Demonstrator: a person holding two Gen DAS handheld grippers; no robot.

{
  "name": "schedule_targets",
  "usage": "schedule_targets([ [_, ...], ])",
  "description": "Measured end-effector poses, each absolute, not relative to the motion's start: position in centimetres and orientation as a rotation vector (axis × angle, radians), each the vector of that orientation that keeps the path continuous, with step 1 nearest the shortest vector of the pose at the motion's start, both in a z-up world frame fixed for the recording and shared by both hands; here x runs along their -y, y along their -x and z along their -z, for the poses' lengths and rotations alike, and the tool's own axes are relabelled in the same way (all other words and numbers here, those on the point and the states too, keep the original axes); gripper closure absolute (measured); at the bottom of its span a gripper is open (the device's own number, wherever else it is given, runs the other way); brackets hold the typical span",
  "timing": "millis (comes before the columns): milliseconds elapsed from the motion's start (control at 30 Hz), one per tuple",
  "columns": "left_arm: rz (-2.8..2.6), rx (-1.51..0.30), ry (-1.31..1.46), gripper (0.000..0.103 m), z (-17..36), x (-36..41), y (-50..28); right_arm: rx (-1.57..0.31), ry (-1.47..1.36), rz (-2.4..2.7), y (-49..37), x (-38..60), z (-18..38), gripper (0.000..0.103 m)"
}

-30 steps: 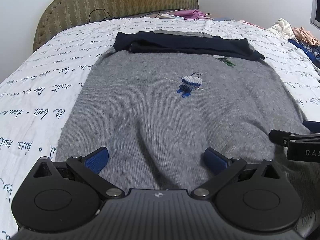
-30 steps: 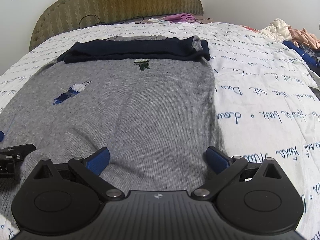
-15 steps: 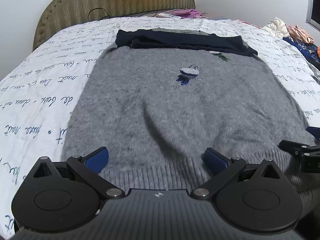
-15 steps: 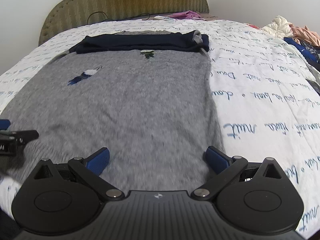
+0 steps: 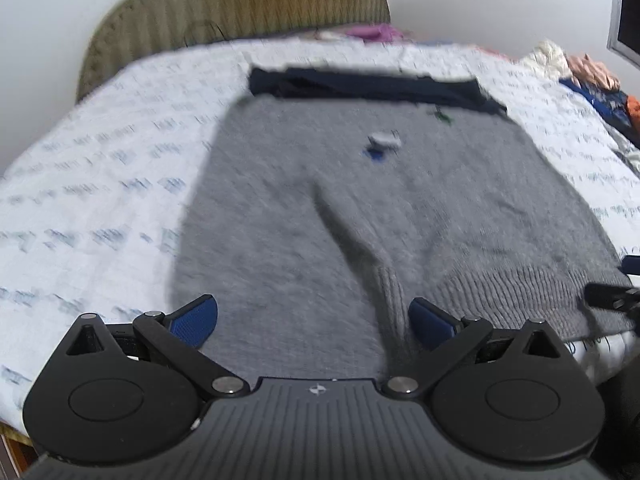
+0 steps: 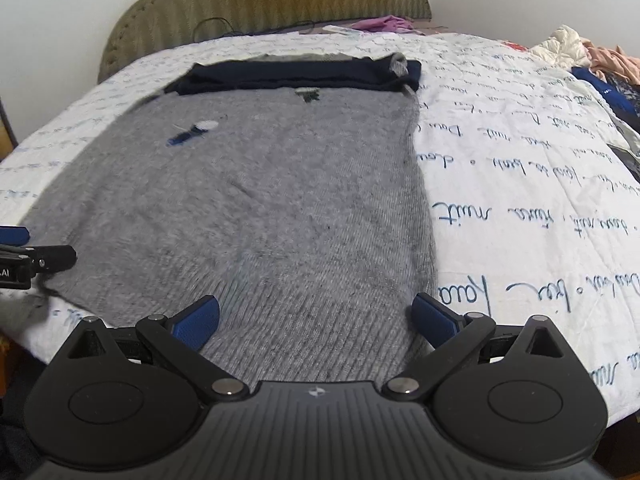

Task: Fold small clothes
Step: 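Grasp the sweater hem with both grippers and lift it toward the collar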

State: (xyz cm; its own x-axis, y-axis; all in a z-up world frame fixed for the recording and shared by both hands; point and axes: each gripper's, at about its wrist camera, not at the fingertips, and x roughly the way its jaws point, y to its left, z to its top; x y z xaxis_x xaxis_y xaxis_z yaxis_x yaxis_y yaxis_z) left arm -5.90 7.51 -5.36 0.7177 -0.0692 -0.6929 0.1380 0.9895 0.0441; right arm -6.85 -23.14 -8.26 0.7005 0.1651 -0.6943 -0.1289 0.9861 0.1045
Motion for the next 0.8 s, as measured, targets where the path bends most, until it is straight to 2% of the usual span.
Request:
schedule_targets([
  [167,0.087,-0.726,0.03,0.0,4.0,-11.6,5.2,-0.72,-0.203,-0.186,7.5,27.6,6.6,0.0],
  [333,0.117,-0.845,0.289,0.002,5.2,-15.3,3.7,-0.89,-0.616,-0.259,4.9,34.0,8.8,0.0],
  [467,0.213,-0.872,0.447,0.003,5.8,-16.4,3.6,-0.912,-0.823,-0.351,4.5,36.3,9.8,0.0],
  [667,0.27,-0.912,0.562,0.003,6.7,-17.0,2.9,-0.962,-0.905,-0.451,3.6,35.6,10.7,0.001],
  [700,0.274,-0.913,0.582,0.003,6.7,-17.3,2.8,-0.963,-0.917,-0.458,3.5,35.5,10.7,0.004],
  [733,0.279,-0.916,0.604,0.003,6.8,-17.6,2.7,-0.963,-0.937,-0.463,3.5,35.5,10.7,0.016],
  [767,0.281,-0.919,0.628,0.003,6.9,-18.0,2.6,-0.971,-0.955,-0.467,3.4,35.5,10.9,0.032],
  [800,0.283,-0.922,0.65,0.003,6.9,-18.3,2.6,-0.986,-0.965,-0.475,3.5,35.4,11.2,0.038],
])
